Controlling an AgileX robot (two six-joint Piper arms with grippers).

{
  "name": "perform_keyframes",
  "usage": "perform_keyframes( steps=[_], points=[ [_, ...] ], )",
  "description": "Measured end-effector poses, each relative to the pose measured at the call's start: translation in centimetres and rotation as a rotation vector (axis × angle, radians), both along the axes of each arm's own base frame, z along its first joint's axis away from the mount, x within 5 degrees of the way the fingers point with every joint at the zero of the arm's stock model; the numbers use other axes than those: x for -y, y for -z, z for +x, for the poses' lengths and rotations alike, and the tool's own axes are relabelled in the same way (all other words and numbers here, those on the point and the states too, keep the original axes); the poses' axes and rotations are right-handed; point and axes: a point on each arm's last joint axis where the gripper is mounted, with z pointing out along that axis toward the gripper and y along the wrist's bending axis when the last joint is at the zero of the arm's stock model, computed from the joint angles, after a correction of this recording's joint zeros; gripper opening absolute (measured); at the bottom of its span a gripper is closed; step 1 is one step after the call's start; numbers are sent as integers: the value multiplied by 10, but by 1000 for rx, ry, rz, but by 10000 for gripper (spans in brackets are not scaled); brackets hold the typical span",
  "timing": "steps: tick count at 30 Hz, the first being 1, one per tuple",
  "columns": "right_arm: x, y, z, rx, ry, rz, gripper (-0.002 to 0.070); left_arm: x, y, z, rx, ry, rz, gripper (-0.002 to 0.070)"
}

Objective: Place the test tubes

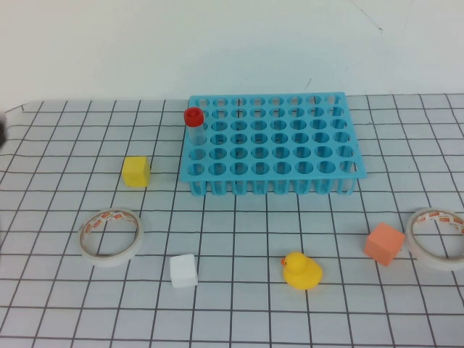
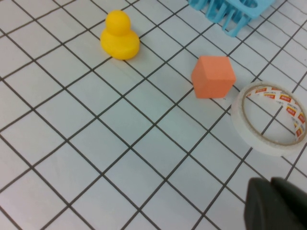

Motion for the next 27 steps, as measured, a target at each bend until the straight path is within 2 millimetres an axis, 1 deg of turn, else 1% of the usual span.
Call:
perform_keyframes(
  steps=[5, 9, 10, 14, 20, 22, 23, 27],
  points=[
    [0, 0, 0, -1, 1, -1, 0, -13, 39, -42, -7, -6, 0, 0],
    [0, 0, 0, -2, 4, -4, 0, -21, 74, -69, -23, -18, 3, 0],
    [1, 0, 0, -3, 5, -5, 0, -25, 92, -82, -17, -20, -4, 0],
    [1, 0, 0, -3, 5, -5, 0, -31, 118, -102, 11, -15, -52, 0],
    [1, 0, 0, -3, 5, -5, 0, -37, 147, -117, 13, -20, -122, 0],
    [1, 0, 0, -3, 5, -5, 0, -38, 155, -117, -31, -30, -142, 0],
    [1, 0, 0, -3, 5, -5, 0, -39, 166, -114, -92, -47, -140, 0],
    [1, 0, 0, -3, 5, -5, 0, -40, 186, -110, -203, -77, -135, 0]
  ],
)
